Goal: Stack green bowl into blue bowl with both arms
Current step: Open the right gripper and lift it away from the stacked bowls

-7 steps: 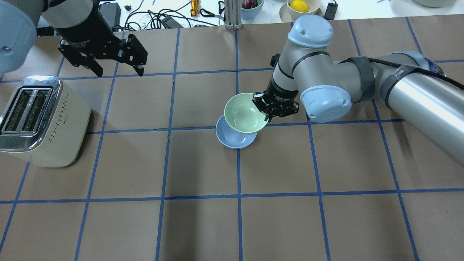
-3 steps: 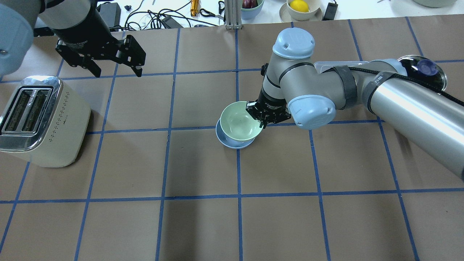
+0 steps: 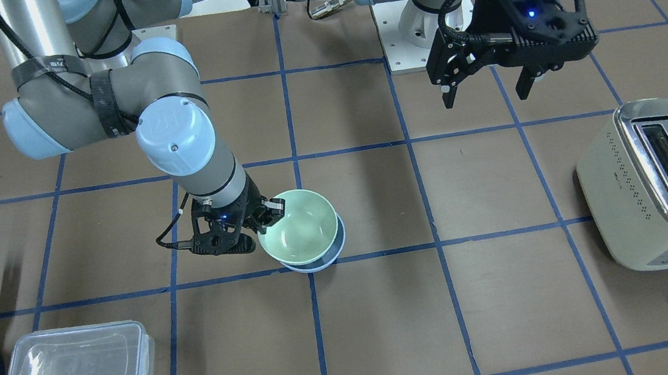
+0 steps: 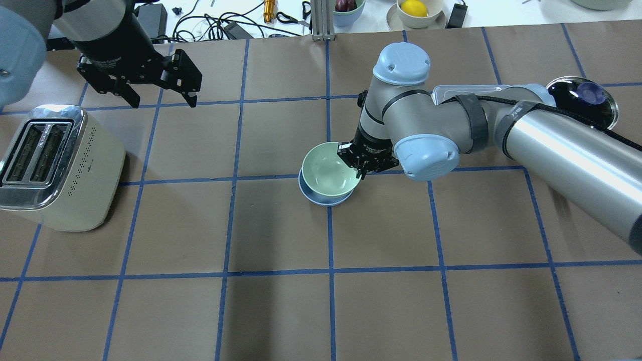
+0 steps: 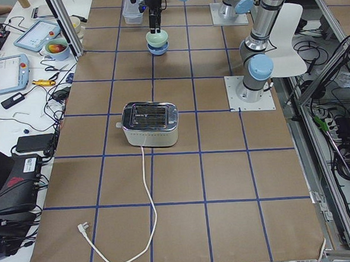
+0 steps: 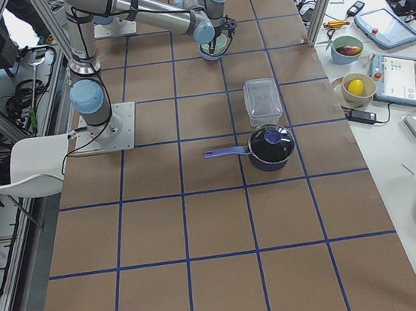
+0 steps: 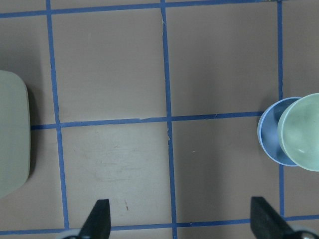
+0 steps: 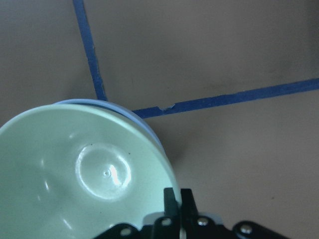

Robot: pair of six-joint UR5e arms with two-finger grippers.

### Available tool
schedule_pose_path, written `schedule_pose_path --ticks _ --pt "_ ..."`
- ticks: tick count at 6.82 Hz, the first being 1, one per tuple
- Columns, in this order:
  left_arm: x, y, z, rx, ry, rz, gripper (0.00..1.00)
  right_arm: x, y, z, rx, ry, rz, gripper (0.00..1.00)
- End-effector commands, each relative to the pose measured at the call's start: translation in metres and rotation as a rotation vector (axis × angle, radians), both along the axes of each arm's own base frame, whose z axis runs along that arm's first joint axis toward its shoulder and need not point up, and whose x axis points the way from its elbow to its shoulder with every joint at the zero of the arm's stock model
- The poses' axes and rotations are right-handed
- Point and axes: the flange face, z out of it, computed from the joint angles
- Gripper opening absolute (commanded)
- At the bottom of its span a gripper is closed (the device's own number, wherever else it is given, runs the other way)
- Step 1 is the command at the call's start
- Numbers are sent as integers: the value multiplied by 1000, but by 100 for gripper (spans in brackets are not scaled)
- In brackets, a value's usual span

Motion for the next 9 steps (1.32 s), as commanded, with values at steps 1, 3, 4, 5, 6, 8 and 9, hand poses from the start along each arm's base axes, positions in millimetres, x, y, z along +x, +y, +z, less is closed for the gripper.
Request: schedule_pose_path --ticks 1,3,4,5,6,8,9 --pt "0 0 -1 2 0 2 100 8 -1 -8 -14 -1 14 2" --pt "0 0 -1 2 0 2 100 8 -1 -13 -6 4 15 57" --pt "0 0 -1 2 0 2 100 6 -2 -12 -7 13 14 68" --pt "0 0 -1 2 0 2 100 5 -3 -6 -21 24 13 100" --pt "0 0 -1 2 0 2 100 1 -7 13 -49 24 9 100" --pt "0 0 0 2 0 4 100 -30 -15 79 -74 105 -17 100" --pt "0 0 0 0 0 4 100 -31 -11 128 -42 129 -7 100"
